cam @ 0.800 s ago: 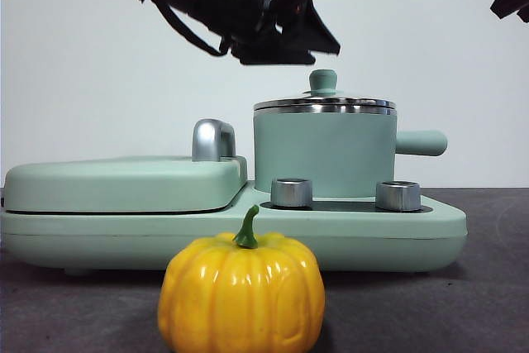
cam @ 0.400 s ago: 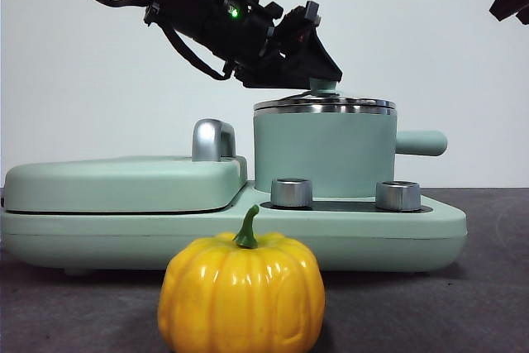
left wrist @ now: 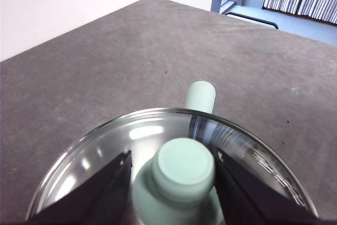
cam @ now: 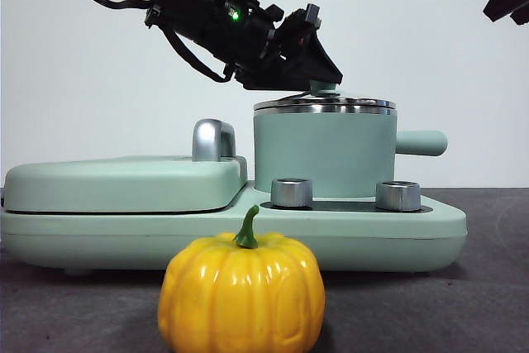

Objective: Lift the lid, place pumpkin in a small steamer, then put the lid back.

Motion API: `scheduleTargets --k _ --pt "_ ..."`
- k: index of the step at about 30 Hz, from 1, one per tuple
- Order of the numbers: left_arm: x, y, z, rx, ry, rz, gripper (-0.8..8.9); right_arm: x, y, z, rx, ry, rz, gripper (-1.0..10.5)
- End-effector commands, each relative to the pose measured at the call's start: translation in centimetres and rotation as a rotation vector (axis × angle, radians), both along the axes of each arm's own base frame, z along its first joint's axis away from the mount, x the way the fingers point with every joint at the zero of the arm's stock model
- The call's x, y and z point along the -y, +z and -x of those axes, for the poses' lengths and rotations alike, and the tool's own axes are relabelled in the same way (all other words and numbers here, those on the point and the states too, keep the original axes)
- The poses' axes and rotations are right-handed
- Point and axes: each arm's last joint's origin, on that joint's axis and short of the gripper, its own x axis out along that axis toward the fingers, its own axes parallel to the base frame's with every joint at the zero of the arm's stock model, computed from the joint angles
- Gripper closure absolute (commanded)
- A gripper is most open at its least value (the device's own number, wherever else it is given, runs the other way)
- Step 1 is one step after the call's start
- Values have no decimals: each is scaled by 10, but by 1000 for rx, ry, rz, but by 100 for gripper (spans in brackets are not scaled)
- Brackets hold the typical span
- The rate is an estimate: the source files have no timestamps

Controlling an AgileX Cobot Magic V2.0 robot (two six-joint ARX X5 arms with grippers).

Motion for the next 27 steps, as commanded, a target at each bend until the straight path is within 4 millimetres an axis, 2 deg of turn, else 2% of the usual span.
scheduleTargets --k 1,3,5,6,15,19,27 --pt "7 -2 -3 10 -8 -1 570 -1 7 -1 24 2 -19 636" --pt "7 -2 -3 11 -8 -2 619 -1 7 -1 24 2 -19 636" --pt "7 -2 -3 12 -8 0 782 -1 7 -1 24 2 -19 636" --pt "7 -2 -3 14 -8 1 810 -1 7 -1 24 2 -19 636" --pt "8 8 -3 142 -23 12 805 -1 7 -1 23 2 -19 636" --pt "4 22 -1 196 48 30 806 -1 7 -1 23 2 -19 636" --pt "-9 57 14 234 60 60 806 -1 7 -1 18 -2 -25 636"
